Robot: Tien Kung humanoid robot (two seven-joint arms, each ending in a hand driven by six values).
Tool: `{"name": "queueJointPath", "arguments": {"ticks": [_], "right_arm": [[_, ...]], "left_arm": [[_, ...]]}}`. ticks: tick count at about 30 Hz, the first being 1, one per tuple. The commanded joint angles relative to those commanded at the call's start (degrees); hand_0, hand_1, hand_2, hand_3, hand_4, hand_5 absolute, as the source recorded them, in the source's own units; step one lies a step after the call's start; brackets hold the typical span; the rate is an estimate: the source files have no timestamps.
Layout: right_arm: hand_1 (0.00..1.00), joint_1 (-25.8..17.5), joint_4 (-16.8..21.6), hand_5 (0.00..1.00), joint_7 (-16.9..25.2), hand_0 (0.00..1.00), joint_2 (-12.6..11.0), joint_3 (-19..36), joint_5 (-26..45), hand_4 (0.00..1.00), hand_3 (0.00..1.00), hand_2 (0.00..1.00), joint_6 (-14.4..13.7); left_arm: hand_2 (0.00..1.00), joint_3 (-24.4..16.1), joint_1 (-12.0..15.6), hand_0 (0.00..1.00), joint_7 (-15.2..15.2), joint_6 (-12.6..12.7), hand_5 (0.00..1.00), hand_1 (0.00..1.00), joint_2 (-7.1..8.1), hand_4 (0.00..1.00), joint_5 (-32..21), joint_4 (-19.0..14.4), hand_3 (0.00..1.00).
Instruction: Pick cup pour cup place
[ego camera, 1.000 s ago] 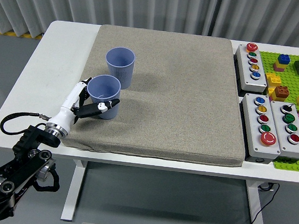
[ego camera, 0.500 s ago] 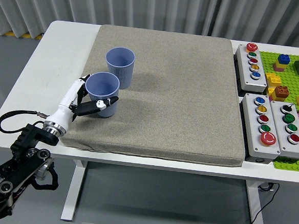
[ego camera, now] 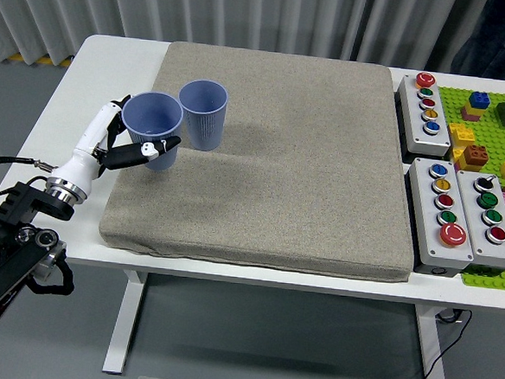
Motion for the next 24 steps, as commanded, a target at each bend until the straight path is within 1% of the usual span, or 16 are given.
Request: {"name": "queueJointPath", "arguments": {"ticks": [1, 2, 3, 4, 5, 7, 10, 13, 15, 19, 20, 23, 24], "right_arm": [[0.600, -0.05, 0.01, 0.002, -0.01, 0.640, -0.03, -0.01, 0.05, 0.002, 0.578, 0.508, -0.01], [0.600, -0.08, 0.02, 0.002, -0.02, 0.640, -0.05, -0.03, 0.05, 0.002, 0.578, 0.508, -0.01], [0.600, -0.10, 0.02, 0.002, -0.03, 0.640, -0.07, -0.04, 0.05, 0.002, 0.578, 0.508, -0.01], [0.600, -0.11, 0.02, 0.002, -0.04, 0.640, -0.07, -0.04, 0.05, 0.002, 0.578, 0.508, -0.01], [0.600, -0.16, 0.03, 0.002, -0.07, 0.640, -0.09, -0.06, 0.08, 0.002, 0.578, 0.508, -0.03], [0.600, -0.25, 0.05, 0.002, -0.11, 0.640, -0.10, -0.11, 0.11, 0.002, 0.578, 0.508, -0.04], [0.600, -0.35, 0.06, 0.002, -0.15, 0.640, -0.10, -0.16, 0.09, 0.002, 0.578, 0.508, -0.03], [0.600, -0.42, 0.07, 0.002, -0.17, 0.640, -0.09, -0.20, 0.11, 0.002, 0.578, 0.508, -0.03], [0.600, -0.35, 0.06, 0.002, -0.15, 0.640, -0.13, -0.28, 0.27, 0.002, 0.578, 0.508, -0.07], [0.600, -0.12, 0.03, 0.002, -0.13, 0.640, -0.23, -0.47, 0.66, 0.002, 0.578, 0.508, -0.14], [0.600, -0.03, 0.02, 0.002, -0.11, 0.640, -0.28, -0.58, 0.89, 0.002, 0.578, 0.508, -0.19], [0.600, 0.12, 0.02, 0.002, -0.09, 0.640, -0.33, -0.70, 1.09, 0.002, 0.578, 0.508, -0.22], [0.600, 0.20, 0.01, 0.002, -0.08, 0.640, -0.37, -0.76, 1.21, 0.002, 0.578, 0.508, -0.25]], "left_arm": [[0.594, 0.12, -0.84, 0.655, 0.22, -0.21, 0.236, 0.602, 1.32, 0.882, -0.08, 0.16, 0.575], [0.594, 0.22, -1.50, 0.655, 0.36, -0.31, 0.236, 0.602, 2.19, 0.882, -0.17, 0.36, 0.575], [0.592, 0.30, -1.97, 0.653, 0.45, -0.37, 0.218, 0.603, 2.96, 0.872, -0.23, 0.51, 0.572], [0.592, 0.33, -2.14, 0.653, 0.49, -0.40, 0.218, 0.603, 3.24, 0.872, -0.26, 0.57, 0.572], [0.592, 0.51, -3.14, 0.653, 0.63, -0.50, 0.218, 0.603, 4.46, 0.872, -0.45, 0.92, 0.572], [0.592, 0.78, -4.56, 0.653, 0.75, -0.56, 0.218, 0.603, 5.88, 0.872, -0.71, 1.48, 0.572], [0.592, 1.07, -6.43, 0.651, 0.87, -0.66, 0.215, 0.597, 6.98, 0.868, -0.75, 2.43, 0.571], [0.592, 1.32, -7.59, 0.651, 1.01, -0.75, 0.215, 0.597, 7.47, 0.868, -0.56, 3.20, 0.571], [0.587, 2.13, -9.30, 0.651, 1.50, -1.24, 0.209, 0.594, 8.41, 0.865, 0.24, 4.29, 0.561], [0.587, 4.20, -12.35, 0.651, 2.36, -1.78, 0.209, 0.594, 9.91, 0.865, 1.80, 6.08, 0.561], [0.587, 5.20, -13.61, 0.651, 2.66, -1.94, 0.209, 0.594, 10.43, 0.865, 2.48, 6.74, 0.561], [0.586, 7.03, -15.85, 0.651, 2.92, -2.12, 0.206, 0.588, 11.09, 0.865, 2.75, 7.69, 0.563], [0.586, 7.97, -17.01, 0.651, 3.07, -2.26, 0.206, 0.588, 11.32, 0.865, 3.02, 8.23, 0.563]]}}
